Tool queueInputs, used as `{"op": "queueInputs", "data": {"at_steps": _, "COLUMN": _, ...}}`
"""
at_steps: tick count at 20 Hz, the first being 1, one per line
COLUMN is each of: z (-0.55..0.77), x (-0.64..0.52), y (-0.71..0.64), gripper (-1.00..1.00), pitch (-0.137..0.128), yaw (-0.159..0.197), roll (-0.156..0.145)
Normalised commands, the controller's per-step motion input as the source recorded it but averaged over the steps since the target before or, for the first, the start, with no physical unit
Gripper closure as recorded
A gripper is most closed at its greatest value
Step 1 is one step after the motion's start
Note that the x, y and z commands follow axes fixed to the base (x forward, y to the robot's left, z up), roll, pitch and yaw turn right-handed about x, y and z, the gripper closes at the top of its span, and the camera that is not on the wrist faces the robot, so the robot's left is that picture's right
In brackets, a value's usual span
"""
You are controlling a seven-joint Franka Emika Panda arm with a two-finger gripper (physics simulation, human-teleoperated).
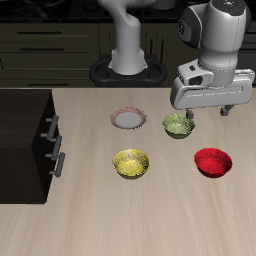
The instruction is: Place the red bowl on the plate
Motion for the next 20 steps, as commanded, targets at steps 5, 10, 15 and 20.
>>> {"op": "queueInputs", "data": {"at_steps": 5, "z": -0.19, "x": -0.01, "y": 0.05, "gripper": -1.0, "pitch": 0.017, "yaw": 0.005, "roll": -0.009}}
{"op": "queueInputs", "data": {"at_steps": 10, "z": -0.25, "x": 0.01, "y": 0.05, "gripper": -1.0, "pitch": 0.034, "yaw": -0.01, "roll": 0.002}}
{"op": "queueInputs", "data": {"at_steps": 15, "z": -0.19, "x": 0.01, "y": 0.05, "gripper": -1.0, "pitch": 0.028, "yaw": -0.009, "roll": 0.006}}
{"op": "queueInputs", "data": {"at_steps": 20, "z": -0.27, "x": -0.03, "y": 0.07, "gripper": -1.0, "pitch": 0.031, "yaw": -0.005, "roll": 0.013}}
